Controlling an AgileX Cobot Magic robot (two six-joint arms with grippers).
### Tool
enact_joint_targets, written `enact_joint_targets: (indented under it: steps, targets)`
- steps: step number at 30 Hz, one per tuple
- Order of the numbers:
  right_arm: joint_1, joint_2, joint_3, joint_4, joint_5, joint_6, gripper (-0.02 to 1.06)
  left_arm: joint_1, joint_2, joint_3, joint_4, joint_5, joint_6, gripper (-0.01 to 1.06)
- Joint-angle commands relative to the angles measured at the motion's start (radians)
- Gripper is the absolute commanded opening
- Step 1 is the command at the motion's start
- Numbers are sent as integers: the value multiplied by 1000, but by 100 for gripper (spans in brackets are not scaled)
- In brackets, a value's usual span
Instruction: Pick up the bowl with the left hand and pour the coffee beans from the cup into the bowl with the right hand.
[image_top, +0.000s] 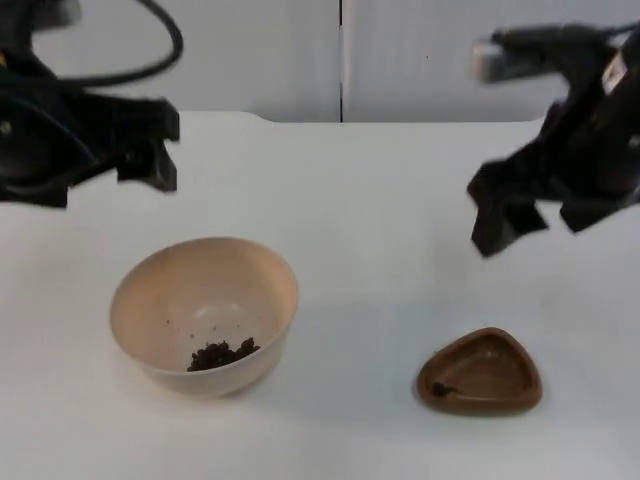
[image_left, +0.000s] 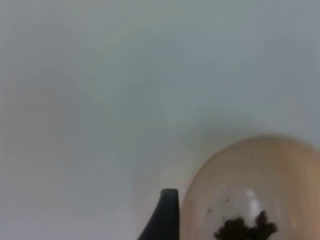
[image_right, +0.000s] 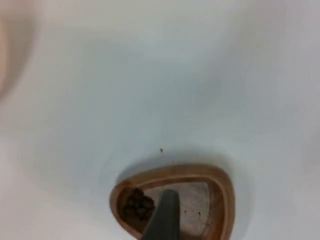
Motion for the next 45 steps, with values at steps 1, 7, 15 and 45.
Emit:
enact_joint_targets:
  steps: [1, 7, 15, 45]
  targets:
    - [-5, -88, 1, -7, 26, -8, 75, 3, -83, -4, -23, 2, -3, 80]
    - [-5, -278, 1, -7, 26, -9, 75, 3, -275, -4, -23, 10, -3, 80]
    - [-5, -441, 1, -7, 50, -61, 75, 3, -505, -4, -23, 14, 25, 80]
    - [-3, -904, 318, -7, 62, -81, 75, 3, -821, -2, -37, 335, 206, 80]
